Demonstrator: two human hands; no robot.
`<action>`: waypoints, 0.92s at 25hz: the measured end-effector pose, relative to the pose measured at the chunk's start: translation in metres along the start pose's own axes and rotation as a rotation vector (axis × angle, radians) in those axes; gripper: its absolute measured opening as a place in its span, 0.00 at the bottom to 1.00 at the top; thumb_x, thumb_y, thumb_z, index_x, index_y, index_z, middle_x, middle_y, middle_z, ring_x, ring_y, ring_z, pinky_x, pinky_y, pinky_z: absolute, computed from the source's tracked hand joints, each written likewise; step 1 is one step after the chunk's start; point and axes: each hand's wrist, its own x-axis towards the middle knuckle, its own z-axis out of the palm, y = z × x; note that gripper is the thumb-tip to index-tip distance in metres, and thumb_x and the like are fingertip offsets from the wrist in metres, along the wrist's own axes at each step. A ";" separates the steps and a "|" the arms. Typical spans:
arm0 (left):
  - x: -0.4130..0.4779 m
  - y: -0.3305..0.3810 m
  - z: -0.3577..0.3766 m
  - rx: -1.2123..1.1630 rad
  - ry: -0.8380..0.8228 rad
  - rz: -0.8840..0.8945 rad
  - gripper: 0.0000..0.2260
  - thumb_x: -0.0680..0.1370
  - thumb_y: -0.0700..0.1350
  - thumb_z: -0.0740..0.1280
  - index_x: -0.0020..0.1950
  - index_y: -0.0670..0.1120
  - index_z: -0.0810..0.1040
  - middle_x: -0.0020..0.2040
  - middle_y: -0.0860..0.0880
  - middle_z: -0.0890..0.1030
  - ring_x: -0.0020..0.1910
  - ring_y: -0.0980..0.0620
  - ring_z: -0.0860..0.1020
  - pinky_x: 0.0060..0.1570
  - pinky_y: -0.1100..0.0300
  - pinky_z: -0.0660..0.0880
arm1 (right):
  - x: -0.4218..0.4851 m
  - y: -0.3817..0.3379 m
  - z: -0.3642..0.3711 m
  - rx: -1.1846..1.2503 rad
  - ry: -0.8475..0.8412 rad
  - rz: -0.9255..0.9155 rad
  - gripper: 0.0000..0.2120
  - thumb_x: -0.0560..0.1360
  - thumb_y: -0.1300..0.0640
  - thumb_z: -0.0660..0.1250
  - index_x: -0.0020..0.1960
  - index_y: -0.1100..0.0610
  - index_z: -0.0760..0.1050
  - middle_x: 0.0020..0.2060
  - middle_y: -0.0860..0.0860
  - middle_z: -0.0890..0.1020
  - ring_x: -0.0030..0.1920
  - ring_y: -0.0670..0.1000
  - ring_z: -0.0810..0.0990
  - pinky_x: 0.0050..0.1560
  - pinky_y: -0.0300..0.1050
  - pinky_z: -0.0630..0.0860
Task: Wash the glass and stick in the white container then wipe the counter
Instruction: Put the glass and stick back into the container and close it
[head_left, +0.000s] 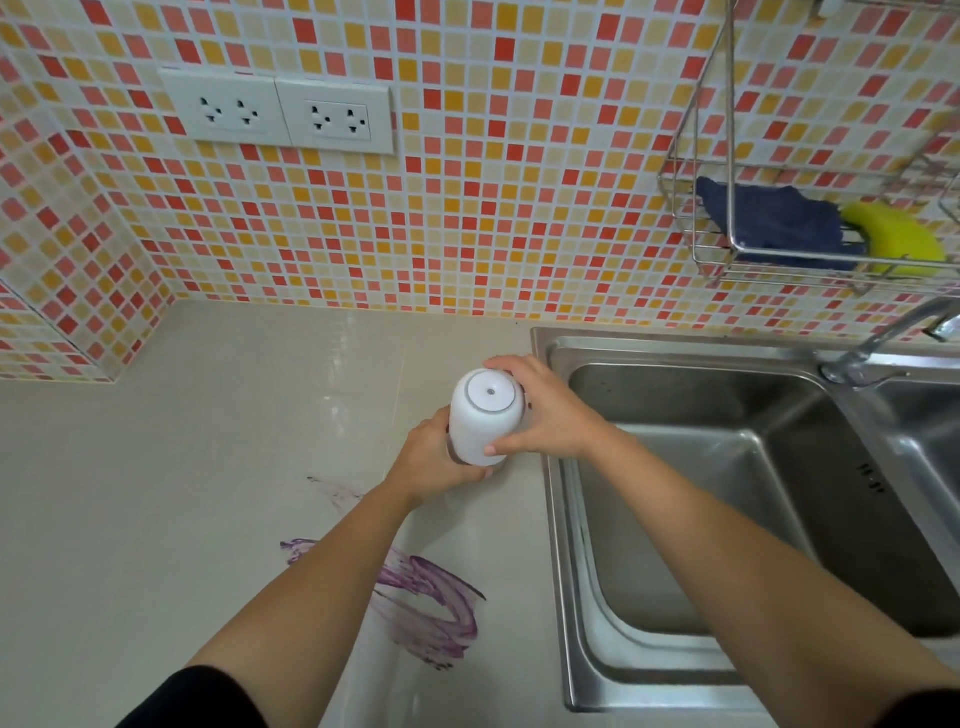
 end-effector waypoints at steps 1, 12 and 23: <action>0.000 -0.001 0.001 0.001 -0.002 0.007 0.35 0.63 0.49 0.78 0.67 0.50 0.68 0.55 0.53 0.79 0.52 0.52 0.78 0.45 0.66 0.73 | 0.000 -0.001 0.003 -0.035 0.020 0.010 0.44 0.59 0.50 0.80 0.69 0.44 0.60 0.60 0.48 0.66 0.62 0.49 0.67 0.65 0.47 0.67; 0.000 -0.004 0.002 -0.012 -0.007 -0.005 0.37 0.61 0.53 0.77 0.67 0.49 0.68 0.54 0.51 0.80 0.51 0.51 0.79 0.48 0.58 0.77 | 0.015 -0.019 0.006 0.062 -0.030 0.195 0.45 0.59 0.46 0.79 0.66 0.50 0.55 0.58 0.50 0.69 0.57 0.52 0.72 0.56 0.46 0.72; -0.005 -0.008 0.002 -0.083 0.005 0.047 0.42 0.63 0.47 0.79 0.72 0.54 0.61 0.59 0.53 0.77 0.54 0.52 0.78 0.53 0.58 0.76 | 0.010 -0.017 -0.002 -0.072 0.027 0.143 0.33 0.59 0.43 0.78 0.60 0.48 0.69 0.55 0.49 0.73 0.54 0.50 0.73 0.55 0.48 0.73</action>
